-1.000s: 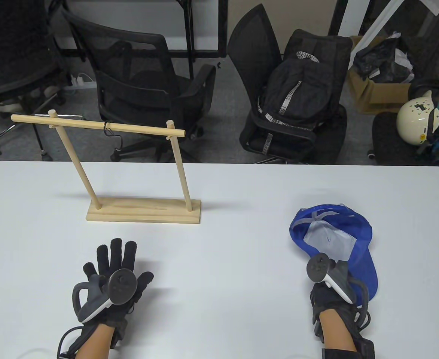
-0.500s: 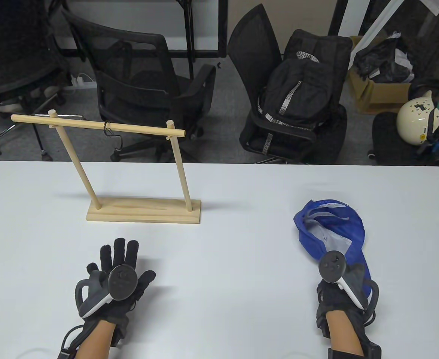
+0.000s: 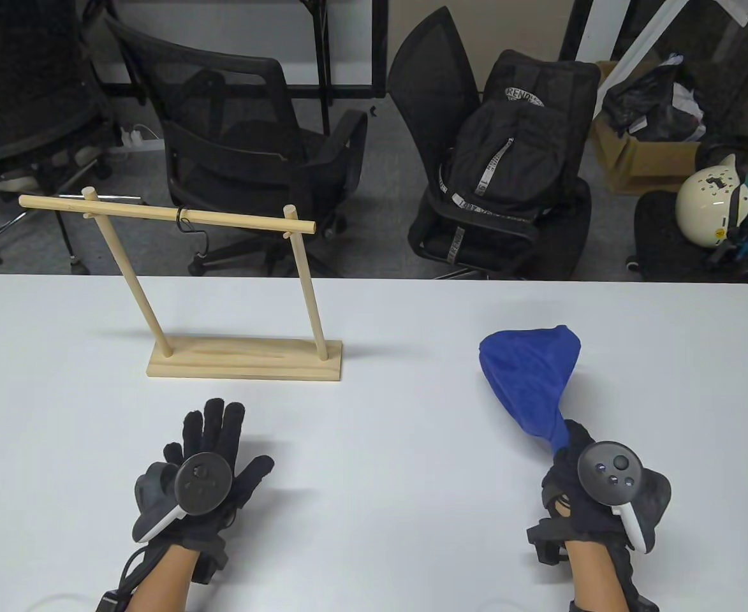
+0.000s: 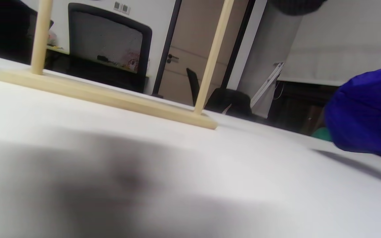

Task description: Hang the baseball cap on the s-hook

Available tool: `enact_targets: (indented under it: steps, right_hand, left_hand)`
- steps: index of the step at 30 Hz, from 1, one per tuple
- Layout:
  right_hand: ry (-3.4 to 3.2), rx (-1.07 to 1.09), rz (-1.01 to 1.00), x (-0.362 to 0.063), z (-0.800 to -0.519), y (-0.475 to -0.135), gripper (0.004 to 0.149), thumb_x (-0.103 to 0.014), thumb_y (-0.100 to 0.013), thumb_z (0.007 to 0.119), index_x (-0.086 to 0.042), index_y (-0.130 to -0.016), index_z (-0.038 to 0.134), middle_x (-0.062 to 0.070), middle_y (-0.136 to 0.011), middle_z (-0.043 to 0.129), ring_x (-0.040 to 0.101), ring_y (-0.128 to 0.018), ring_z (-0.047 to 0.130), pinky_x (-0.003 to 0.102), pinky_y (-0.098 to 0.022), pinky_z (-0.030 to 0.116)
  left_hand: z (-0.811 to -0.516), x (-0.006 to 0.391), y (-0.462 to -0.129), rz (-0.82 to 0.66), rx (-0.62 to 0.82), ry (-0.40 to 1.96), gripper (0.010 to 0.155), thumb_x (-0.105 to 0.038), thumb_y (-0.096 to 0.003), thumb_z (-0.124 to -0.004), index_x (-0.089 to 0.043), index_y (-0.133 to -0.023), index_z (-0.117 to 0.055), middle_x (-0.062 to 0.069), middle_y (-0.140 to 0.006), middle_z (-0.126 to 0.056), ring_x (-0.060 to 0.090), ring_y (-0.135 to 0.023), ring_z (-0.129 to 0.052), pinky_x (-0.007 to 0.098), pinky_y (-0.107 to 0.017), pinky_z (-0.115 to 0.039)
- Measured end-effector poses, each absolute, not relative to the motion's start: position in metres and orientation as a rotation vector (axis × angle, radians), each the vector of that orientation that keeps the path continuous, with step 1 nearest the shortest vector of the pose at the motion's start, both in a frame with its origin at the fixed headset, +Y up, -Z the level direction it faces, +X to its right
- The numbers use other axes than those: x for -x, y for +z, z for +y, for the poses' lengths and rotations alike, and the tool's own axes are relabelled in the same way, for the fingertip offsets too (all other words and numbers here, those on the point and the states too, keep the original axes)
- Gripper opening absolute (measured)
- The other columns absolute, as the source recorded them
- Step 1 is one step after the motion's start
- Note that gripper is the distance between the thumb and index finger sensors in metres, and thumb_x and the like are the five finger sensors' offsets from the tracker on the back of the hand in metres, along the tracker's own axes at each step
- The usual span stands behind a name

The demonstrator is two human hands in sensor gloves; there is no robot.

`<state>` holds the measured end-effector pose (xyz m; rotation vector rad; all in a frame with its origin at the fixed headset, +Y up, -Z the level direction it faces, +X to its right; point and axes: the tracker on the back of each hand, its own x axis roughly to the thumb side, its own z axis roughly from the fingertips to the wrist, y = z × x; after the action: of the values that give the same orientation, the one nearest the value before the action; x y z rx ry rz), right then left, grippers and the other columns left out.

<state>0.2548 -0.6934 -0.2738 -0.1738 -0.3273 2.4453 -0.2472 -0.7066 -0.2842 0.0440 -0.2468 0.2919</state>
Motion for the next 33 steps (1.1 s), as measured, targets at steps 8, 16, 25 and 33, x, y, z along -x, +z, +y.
enact_targets:
  steps: [8,16,25,33]
  right_hand:
    - [2.14,0.001,-0.414,-0.245,-0.684,-0.264,0.047,-0.003,-0.046,0.068,0.012,-0.09,0.062,0.039,-0.079,0.079,0.05,-0.058,0.095,0.06,-0.038,0.087]
    - [1.977,-0.216,-0.421,-0.215,-0.678,-0.258,0.047,-0.005,-0.047,0.066,0.012,-0.09,0.057,0.036,-0.079,0.076,0.047,-0.058,0.093,0.058,-0.039,0.087]
    - [1.757,-0.446,-0.295,-0.175,-0.684,-0.253,0.046,-0.007,-0.048,0.065,0.01,-0.09,0.058,0.035,-0.079,0.077,0.045,-0.058,0.093,0.057,-0.039,0.085]
    - [1.589,-0.605,-0.088,-0.131,-0.702,-0.249,0.045,-0.007,-0.049,0.064,0.008,-0.09,0.057,0.033,-0.081,0.075,0.045,-0.062,0.091,0.059,-0.044,0.082]
  left_hand:
    - [-0.702,0.237,-0.279,-0.356,-0.121,0.388,0.094,-0.062,-0.0582,-0.063,-0.002,-0.124,-0.03,0.033,-0.128,-0.03,0.068,-0.111,-0.047,0.08,-0.064,-0.066]
    - [-0.699,0.227,-0.274,-0.438,-0.168,0.455,0.094,-0.057,-0.0591,-0.063,0.003,-0.122,-0.027,0.036,-0.127,-0.034,0.065,-0.111,-0.052,0.073,-0.066,-0.069]
    - [-0.699,0.218,-0.269,-0.521,-0.168,0.671,0.09,-0.054,-0.059,-0.068,0.003,-0.121,-0.036,0.032,-0.125,-0.05,0.059,-0.105,-0.073,0.059,-0.061,-0.086]
    - [-0.707,0.205,-0.269,-0.579,-0.064,0.902,0.089,-0.05,-0.059,-0.071,0.007,-0.119,-0.039,0.034,-0.12,-0.062,0.054,-0.098,-0.086,0.054,-0.059,-0.09]
